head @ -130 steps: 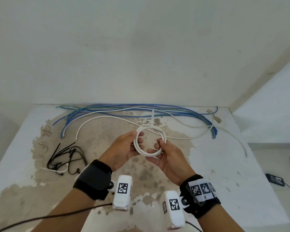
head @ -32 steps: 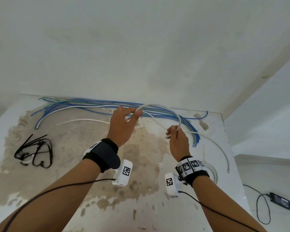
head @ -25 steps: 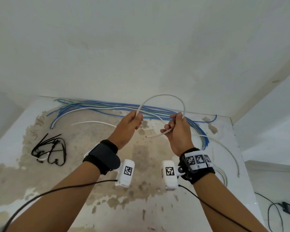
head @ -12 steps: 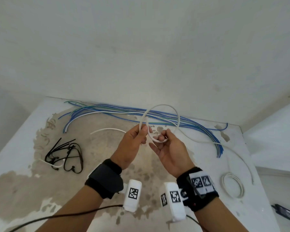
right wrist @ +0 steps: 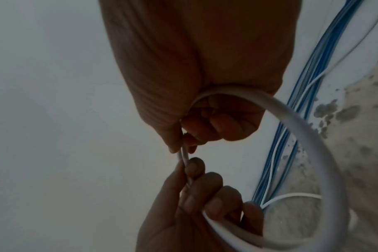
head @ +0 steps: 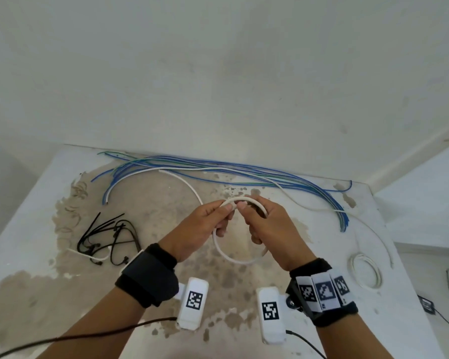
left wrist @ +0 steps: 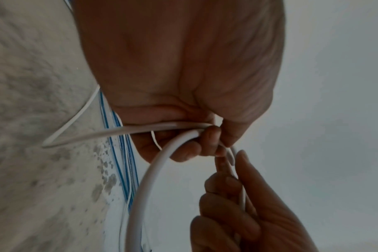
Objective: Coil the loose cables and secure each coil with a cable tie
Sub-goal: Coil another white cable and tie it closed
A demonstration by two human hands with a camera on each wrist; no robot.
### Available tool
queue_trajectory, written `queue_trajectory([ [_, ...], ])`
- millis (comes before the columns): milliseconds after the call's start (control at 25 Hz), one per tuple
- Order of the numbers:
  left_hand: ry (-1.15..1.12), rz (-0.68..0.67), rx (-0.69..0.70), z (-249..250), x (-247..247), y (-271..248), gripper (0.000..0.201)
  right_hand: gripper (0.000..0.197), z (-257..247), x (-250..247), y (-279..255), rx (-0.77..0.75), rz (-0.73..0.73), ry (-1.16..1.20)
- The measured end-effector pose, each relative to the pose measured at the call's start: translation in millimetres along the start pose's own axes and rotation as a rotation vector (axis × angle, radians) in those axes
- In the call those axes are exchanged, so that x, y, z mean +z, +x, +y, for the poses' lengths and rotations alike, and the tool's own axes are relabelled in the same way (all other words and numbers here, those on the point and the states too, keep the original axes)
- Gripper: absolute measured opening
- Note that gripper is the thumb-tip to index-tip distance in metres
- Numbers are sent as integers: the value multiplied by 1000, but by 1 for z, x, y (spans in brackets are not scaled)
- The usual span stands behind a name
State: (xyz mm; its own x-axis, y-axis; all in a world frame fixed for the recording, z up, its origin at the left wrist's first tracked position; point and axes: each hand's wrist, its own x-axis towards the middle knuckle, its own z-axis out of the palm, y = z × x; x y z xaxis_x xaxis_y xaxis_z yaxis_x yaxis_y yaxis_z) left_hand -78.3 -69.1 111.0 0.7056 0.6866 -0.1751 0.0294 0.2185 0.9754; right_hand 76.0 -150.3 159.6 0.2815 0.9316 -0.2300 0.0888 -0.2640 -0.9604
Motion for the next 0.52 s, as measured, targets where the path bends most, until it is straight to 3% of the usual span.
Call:
queue_trajectory([
  [320, 0, 43, -38, 10, -6, -19, 40, 18, 5, 17, 6, -33, 45, 112],
  [520, -165, 138, -94, 24, 7, -16, 39, 21, -1, 13, 7, -16, 73, 163],
])
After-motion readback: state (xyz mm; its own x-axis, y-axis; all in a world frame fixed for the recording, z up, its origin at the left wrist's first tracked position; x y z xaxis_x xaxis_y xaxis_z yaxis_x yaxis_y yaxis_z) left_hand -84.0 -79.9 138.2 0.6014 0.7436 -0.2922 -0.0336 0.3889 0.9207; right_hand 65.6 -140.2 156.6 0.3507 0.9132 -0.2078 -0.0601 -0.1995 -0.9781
